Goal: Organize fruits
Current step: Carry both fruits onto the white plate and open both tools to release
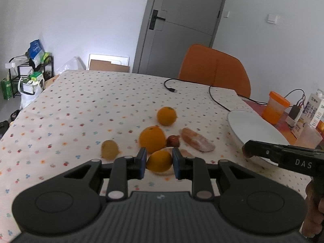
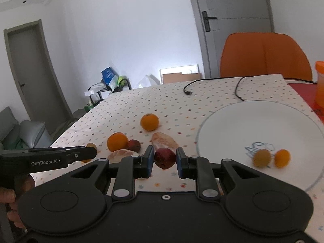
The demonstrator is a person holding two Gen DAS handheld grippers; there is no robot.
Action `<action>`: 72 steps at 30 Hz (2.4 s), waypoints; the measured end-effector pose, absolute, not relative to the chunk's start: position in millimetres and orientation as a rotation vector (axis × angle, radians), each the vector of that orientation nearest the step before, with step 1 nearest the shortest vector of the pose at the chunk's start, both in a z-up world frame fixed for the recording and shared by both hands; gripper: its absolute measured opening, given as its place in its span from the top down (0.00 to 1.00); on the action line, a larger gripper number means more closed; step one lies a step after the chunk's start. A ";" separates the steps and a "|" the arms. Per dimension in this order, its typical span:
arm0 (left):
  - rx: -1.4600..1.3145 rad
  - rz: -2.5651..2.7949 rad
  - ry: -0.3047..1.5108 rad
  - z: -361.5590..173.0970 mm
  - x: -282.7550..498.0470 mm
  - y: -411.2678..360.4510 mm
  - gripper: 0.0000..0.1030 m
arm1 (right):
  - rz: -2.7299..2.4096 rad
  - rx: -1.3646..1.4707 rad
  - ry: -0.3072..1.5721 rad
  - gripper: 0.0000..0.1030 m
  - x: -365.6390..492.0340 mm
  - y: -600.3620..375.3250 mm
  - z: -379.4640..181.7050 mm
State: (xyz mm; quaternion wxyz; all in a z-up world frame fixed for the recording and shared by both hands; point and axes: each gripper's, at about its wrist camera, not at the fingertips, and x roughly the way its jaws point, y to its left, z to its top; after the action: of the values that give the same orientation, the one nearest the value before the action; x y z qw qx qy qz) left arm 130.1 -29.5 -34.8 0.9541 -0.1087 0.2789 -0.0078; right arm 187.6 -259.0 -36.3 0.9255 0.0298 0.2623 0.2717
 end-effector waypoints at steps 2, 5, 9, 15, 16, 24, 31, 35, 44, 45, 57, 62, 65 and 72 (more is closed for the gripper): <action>-0.212 -0.027 0.564 -33.1 131.4 -35.9 0.76 | 0.543 0.070 0.530 0.79 184.3 -267.8 -35.0; -0.202 -0.046 0.560 -31.1 133.5 -45.5 0.76 | 0.518 0.081 0.521 0.79 180.7 -282.1 -33.2; -0.192 -0.068 0.559 -29.3 135.4 -57.7 0.76 | 0.486 0.095 0.515 0.79 177.9 -298.5 -32.9; -0.175 -0.099 0.557 -27.6 139.0 -74.5 0.76 | 0.443 0.111 0.508 0.79 175.2 -319.0 -34.3; -0.172 -0.104 0.557 -27.4 139.8 -77.4 0.76 | 0.437 0.114 0.509 0.79 175.0 -321.8 -34.6; -0.150 -0.141 0.559 -26.4 149.6 -98.4 0.76 | 0.368 0.153 0.504 0.79 177.1 -351.0 -39.9; -0.121 -0.182 0.558 -22.9 159.7 -120.0 0.76 | 0.321 0.194 0.490 0.75 177.4 -374.4 -41.3; -0.111 -0.207 0.555 -20.7 166.0 -133.8 0.76 | 0.315 0.207 0.486 0.74 175.3 -380.9 -42.2; -0.083 -0.271 0.556 -19.6 179.2 -167.1 0.76 | 0.306 0.213 0.479 0.74 171.8 -393.1 -41.5; -0.081 -0.280 0.558 -19.7 180.6 -170.8 0.76 | 0.303 0.213 0.479 0.74 171.0 -394.9 -41.7; -0.076 -0.319 0.573 -20.0 193.0 -189.7 0.71 | 0.276 0.219 0.477 0.73 167.3 -408.5 -40.3; -0.059 -0.270 0.584 -18.4 192.4 -181.8 0.65 | 0.289 0.226 0.470 0.69 167.0 -406.5 -41.3; -0.067 -0.243 0.583 -17.0 188.5 -171.5 0.53 | 0.299 0.227 0.478 0.68 168.7 -402.4 -44.5; -0.041 -0.169 0.560 -12.4 178.9 -150.1 0.33 | 0.326 0.233 0.473 0.61 168.9 -390.4 -44.4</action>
State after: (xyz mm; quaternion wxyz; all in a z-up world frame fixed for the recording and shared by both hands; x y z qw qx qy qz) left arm 178.9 -150.1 -12.4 0.9573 -0.0204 0.2760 -0.0833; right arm 168.9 -390.4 -44.4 0.9523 0.1146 0.2329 0.1606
